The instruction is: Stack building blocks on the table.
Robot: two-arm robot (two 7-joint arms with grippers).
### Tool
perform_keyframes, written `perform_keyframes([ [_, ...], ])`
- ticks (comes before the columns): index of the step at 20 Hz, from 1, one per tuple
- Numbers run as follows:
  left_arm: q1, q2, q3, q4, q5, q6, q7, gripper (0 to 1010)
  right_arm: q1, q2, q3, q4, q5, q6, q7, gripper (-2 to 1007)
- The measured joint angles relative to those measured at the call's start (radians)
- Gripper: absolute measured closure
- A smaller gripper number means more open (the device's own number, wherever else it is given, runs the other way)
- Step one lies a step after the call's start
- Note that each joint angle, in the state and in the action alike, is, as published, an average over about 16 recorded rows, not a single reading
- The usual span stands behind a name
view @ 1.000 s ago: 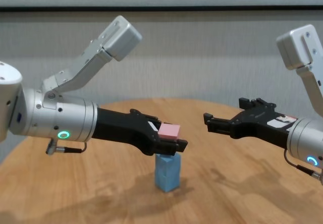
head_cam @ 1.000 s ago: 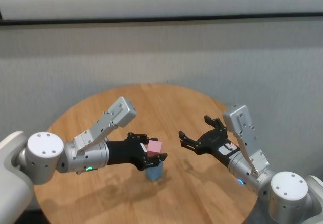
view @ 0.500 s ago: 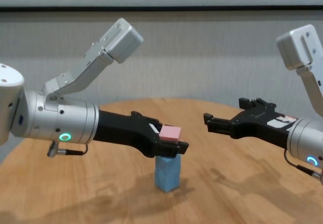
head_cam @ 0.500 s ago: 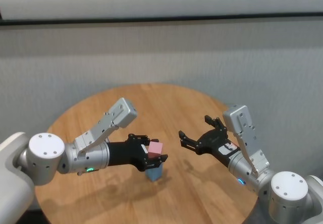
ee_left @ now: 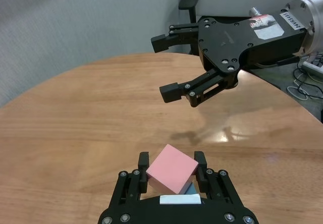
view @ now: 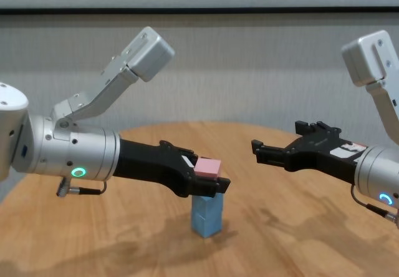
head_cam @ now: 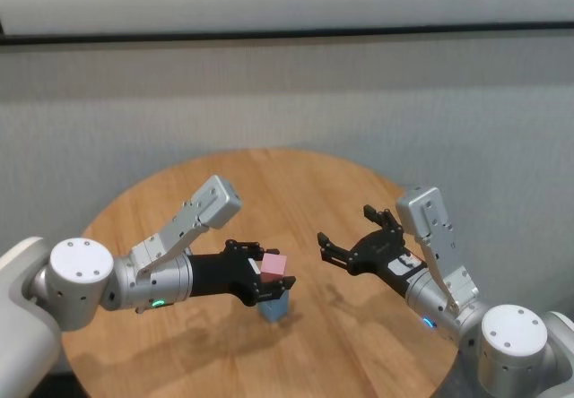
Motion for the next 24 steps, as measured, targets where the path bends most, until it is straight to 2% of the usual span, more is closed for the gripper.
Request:
perform_keyframes([
  [9,-0.002,-0.003,0.000,0.010,0.000,-0.004,-0.002,430,0.000,0.000,0.000,0.000,0.000,0.000,0.000,2],
  [16,-0.001,-0.001,-0.005,0.004,-0.003,-0.007,0.000,314,0.000,0.000,0.000,0.000,0.000,0.000,0.000,2],
  [20,0.004,0.009,-0.018,-0.024,-0.011,-0.004,0.011,209,0.000,0.000,0.000,0.000,0.000,0.000,0.000,2],
  [24,0.017,0.030,-0.042,-0.081,-0.023,0.003,0.041,110,0.000,0.000,0.000,0.000,0.000,0.000,0.000,2],
])
